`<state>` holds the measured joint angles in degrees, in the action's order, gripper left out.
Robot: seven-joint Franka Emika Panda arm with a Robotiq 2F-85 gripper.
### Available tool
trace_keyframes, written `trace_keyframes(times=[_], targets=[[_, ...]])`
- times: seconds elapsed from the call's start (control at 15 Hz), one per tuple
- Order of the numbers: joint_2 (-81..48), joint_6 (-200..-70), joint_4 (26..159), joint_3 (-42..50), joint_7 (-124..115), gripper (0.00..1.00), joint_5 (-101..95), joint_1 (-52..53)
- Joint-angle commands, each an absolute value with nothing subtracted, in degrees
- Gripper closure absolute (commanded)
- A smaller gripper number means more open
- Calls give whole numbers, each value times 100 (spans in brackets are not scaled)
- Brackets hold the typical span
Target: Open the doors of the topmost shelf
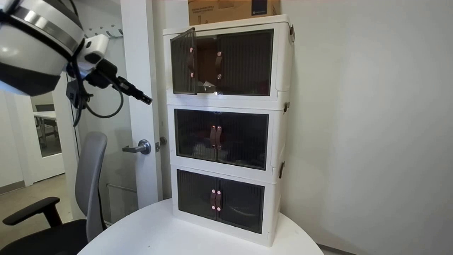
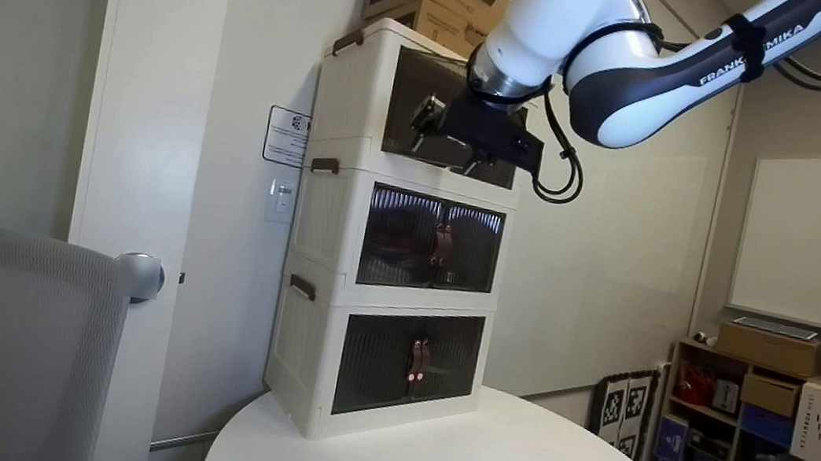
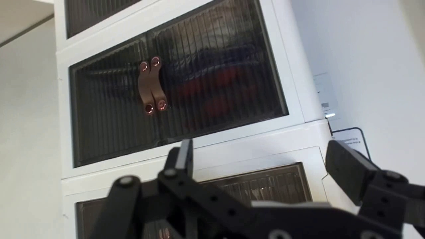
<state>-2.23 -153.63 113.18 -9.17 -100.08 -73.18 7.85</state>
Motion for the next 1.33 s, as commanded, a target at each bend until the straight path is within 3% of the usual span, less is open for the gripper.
trace_keyframes(times=[0.0,0.33,0.67,0.8,0.93,1.0,1.27], targets=[[29,-16794,11883,-597,-8420,0,-5900,447],[-442,-17838,12411,-522,-6140,0,-3572,365],[-1204,-16977,11877,-2942,-4040,0,-1193,-1182],[-1265,-15889,11493,-3870,-3185,0,-307,-1939],[-922,-14982,11562,-3638,-2384,0,90,-2100],[-605,-14515,11465,-2564,-1939,0,346,-1232],[-121,-13140,10819,-1287,-423,0,-22,-859]])
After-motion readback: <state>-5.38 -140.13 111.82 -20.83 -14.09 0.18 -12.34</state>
